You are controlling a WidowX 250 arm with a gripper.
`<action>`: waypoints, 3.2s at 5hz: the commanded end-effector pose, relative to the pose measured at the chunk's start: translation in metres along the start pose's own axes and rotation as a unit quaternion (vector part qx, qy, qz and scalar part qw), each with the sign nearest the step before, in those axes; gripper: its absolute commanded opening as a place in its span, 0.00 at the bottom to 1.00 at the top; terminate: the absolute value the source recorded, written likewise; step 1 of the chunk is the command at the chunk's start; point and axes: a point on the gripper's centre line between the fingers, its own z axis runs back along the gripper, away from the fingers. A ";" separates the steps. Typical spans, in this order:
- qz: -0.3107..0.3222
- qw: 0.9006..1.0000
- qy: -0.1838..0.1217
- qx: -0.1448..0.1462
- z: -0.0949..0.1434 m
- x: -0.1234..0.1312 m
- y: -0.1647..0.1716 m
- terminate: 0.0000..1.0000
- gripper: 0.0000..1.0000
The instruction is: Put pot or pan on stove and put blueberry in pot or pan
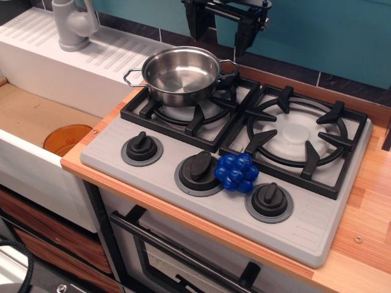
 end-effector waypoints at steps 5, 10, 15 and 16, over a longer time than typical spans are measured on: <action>0.015 0.998 -0.054 0.001 -0.059 -0.013 -0.024 0.00 1.00; 0.017 0.999 -0.038 0.016 -0.032 0.003 -0.040 0.00 0.00; 0.043 0.998 -0.033 0.043 0.004 -0.013 -0.127 0.00 0.00; 0.047 0.997 -0.045 0.047 -0.006 -0.016 -0.141 0.00 0.00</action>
